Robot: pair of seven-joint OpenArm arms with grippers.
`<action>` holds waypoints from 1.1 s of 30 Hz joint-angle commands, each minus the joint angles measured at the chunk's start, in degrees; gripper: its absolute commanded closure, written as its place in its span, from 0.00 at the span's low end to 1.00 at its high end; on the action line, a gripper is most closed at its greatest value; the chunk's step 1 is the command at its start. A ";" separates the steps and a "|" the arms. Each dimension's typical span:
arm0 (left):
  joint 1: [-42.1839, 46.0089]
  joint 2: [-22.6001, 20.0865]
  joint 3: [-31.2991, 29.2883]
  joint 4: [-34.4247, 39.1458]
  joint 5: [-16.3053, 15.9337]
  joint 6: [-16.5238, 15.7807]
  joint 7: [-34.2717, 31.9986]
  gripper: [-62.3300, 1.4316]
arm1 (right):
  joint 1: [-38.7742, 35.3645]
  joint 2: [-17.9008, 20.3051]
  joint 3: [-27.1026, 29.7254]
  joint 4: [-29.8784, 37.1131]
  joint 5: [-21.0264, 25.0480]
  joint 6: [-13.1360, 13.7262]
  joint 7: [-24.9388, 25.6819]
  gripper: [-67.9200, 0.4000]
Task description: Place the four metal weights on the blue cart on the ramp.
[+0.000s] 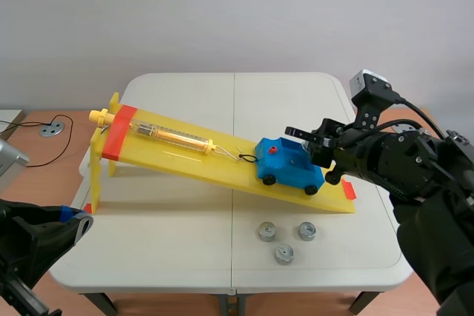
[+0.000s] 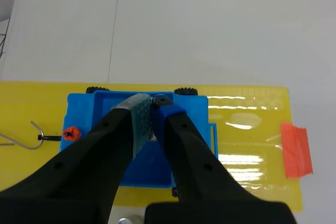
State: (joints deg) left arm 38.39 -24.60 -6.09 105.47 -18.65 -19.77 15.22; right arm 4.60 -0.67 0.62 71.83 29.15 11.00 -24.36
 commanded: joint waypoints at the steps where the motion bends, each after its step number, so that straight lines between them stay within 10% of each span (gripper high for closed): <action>1: -0.17 0.92 -1.01 3.96 -2.78 -1.40 -4.87 0.91 | 6.84 -0.98 -1.44 4.59 1.88 4.07 9.22 0.99; 33: -0.17 0.92 -1.01 3.96 -2.78 -1.40 -4.90 0.91 | 10.32 -1.90 -1.44 -1.18 -0.70 6.19 11.23 0.97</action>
State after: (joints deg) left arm 38.39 -24.58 -6.09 105.47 -18.65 -19.77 15.25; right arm 6.98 -1.61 0.62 67.05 26.13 13.98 -22.55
